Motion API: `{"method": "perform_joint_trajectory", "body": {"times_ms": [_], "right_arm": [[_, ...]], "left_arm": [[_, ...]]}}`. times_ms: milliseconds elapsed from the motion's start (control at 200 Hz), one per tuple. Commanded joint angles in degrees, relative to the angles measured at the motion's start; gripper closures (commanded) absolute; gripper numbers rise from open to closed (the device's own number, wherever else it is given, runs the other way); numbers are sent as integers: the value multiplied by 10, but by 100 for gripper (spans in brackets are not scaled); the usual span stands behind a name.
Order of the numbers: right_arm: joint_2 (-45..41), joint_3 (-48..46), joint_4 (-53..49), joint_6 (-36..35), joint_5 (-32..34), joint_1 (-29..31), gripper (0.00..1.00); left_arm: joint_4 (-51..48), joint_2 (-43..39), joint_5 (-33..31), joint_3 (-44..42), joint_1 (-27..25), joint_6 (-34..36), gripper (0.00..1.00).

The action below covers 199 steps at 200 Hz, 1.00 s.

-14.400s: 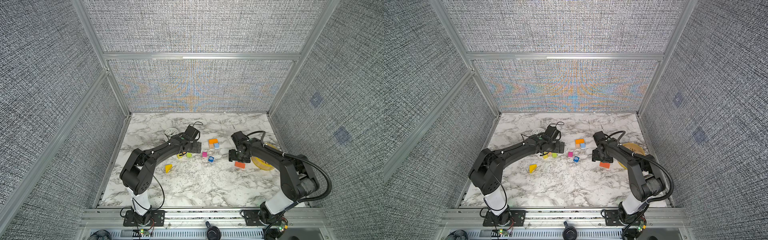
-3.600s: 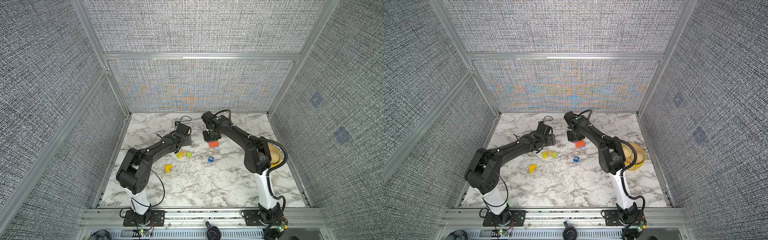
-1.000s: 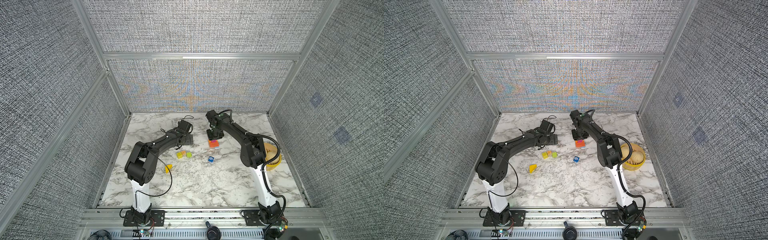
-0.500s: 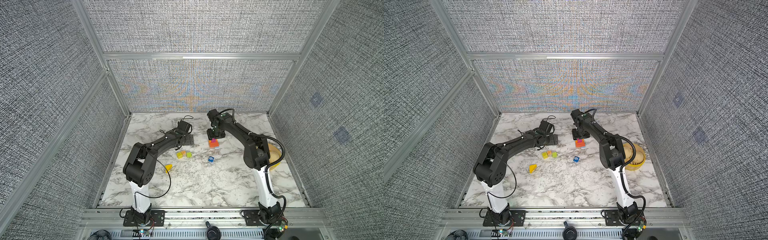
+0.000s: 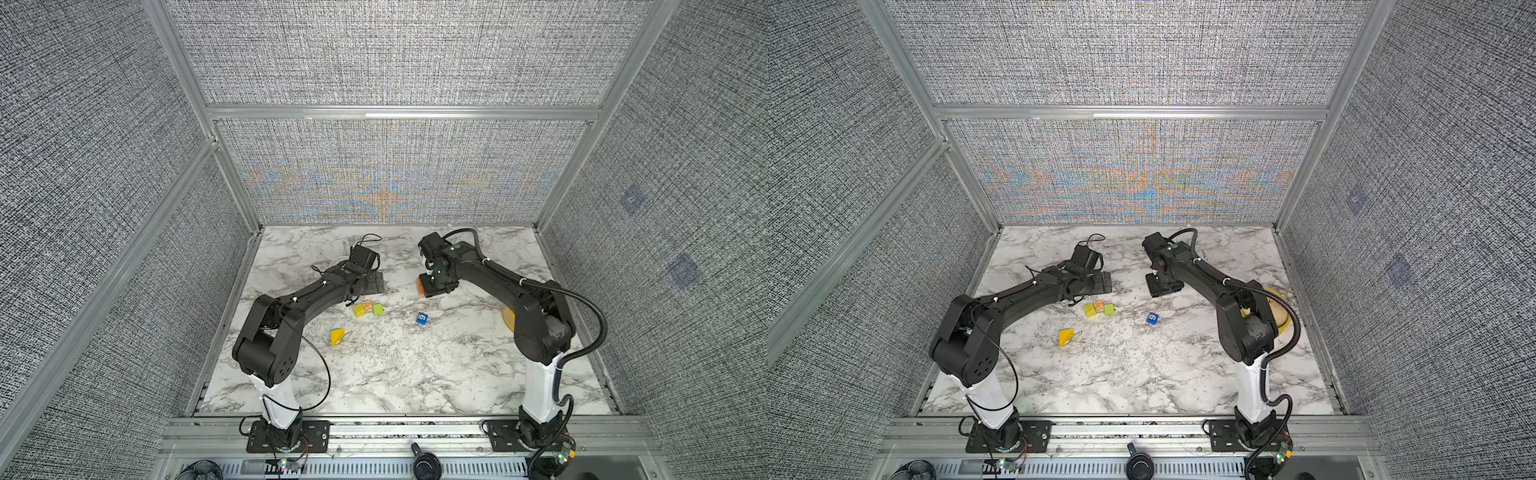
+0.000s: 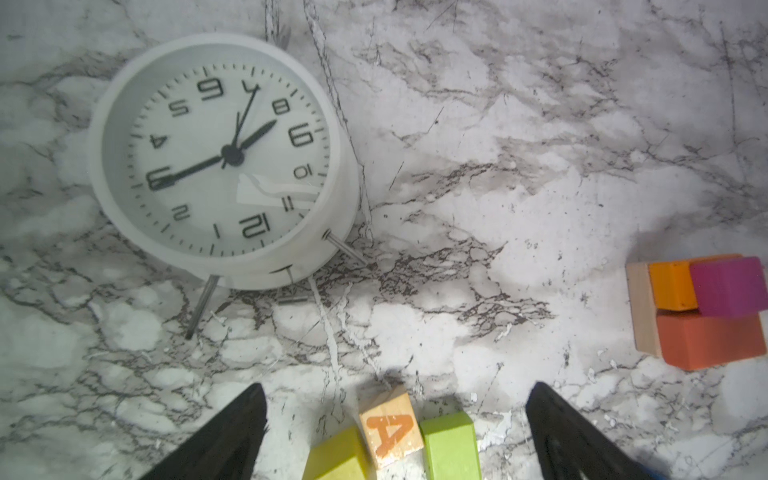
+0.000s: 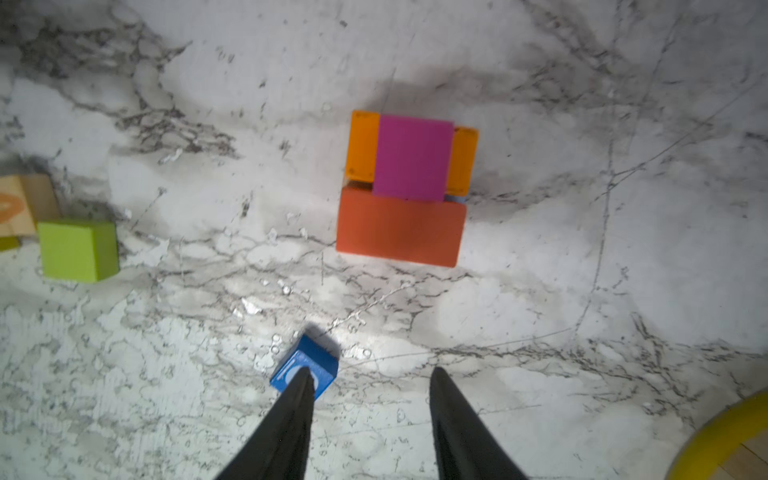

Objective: Build the wood block tower
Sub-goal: 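Move the right gripper to the blue '6' cube and grasp it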

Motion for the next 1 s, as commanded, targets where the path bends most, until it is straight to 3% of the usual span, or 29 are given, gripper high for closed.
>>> {"method": "perform_joint_trajectory", "body": {"times_ms": [0, 370, 990], "right_arm": [[-22, -42, 39, -33, -28, 11, 51], [-35, -119, 83, -74, -51, 33, 45], [30, -99, 85, -76, -13, 43, 44]], "left_arm": [[-1, -18, -4, -25, -6, -20, 2], [-2, -67, -7, -77, -31, -41, 2], [-2, -51, -7, -67, -34, -56, 3]]}}
